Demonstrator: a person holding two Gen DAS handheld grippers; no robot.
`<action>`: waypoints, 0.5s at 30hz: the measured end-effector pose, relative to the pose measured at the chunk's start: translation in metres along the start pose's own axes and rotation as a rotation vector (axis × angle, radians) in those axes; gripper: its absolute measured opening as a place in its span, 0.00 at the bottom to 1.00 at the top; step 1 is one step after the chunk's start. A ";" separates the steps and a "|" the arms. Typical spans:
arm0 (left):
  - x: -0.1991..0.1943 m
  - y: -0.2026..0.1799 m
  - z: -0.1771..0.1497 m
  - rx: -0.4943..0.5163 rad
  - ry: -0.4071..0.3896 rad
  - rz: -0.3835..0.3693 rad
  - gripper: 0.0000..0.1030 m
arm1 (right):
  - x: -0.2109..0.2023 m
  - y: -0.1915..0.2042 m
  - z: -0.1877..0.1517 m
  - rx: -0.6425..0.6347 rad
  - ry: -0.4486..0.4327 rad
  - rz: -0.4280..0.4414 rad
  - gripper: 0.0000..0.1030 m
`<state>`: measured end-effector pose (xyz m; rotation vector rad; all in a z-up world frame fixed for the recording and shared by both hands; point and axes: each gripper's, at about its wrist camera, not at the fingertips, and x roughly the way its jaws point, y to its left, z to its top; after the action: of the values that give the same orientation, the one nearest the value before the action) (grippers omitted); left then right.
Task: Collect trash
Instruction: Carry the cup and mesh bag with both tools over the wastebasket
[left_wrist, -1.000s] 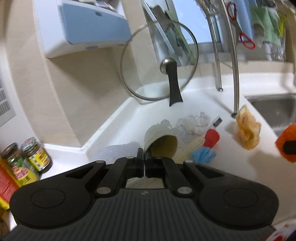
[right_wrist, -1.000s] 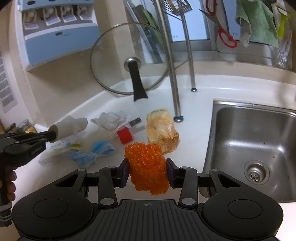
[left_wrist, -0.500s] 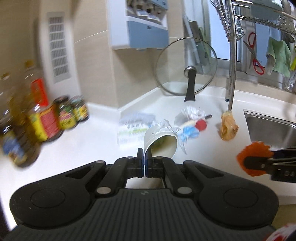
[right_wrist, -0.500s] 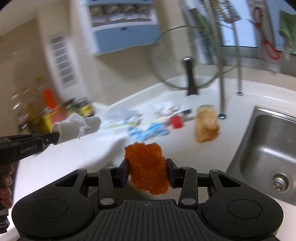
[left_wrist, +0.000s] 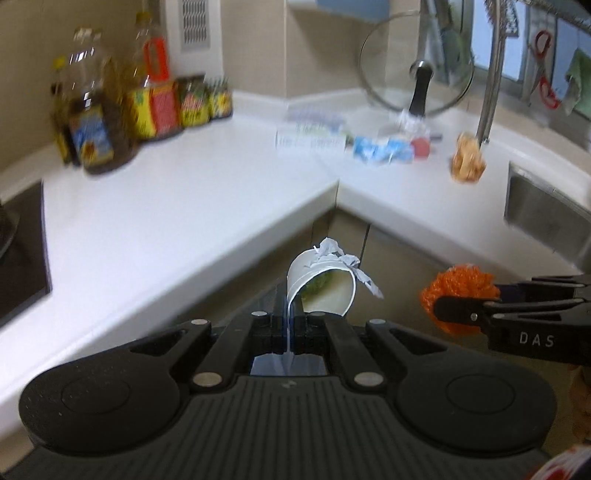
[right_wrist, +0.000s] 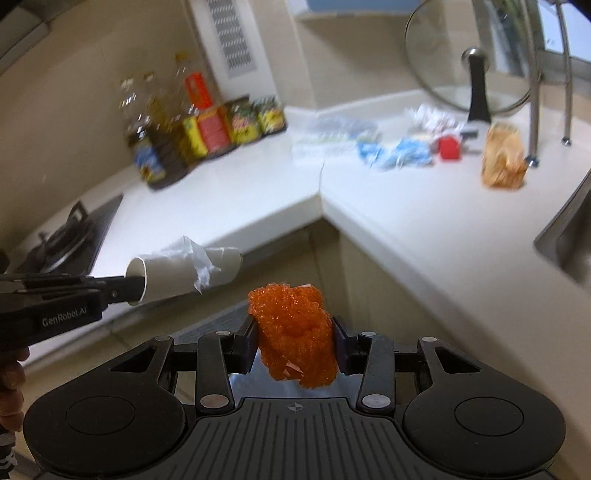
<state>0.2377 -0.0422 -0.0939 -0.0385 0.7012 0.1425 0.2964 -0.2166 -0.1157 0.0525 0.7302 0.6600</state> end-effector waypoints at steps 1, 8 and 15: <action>0.001 0.000 -0.006 -0.002 0.015 0.004 0.02 | 0.003 -0.001 -0.005 -0.001 0.014 0.004 0.40; 0.036 -0.003 -0.037 0.001 0.139 0.004 0.02 | 0.040 -0.013 -0.036 0.003 0.127 0.011 0.40; 0.085 -0.001 -0.065 0.009 0.239 -0.020 0.02 | 0.087 -0.026 -0.058 0.007 0.199 0.006 0.40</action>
<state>0.2601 -0.0382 -0.1983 -0.0548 0.9396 0.1166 0.3217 -0.1976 -0.2182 -0.0051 0.9247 0.6741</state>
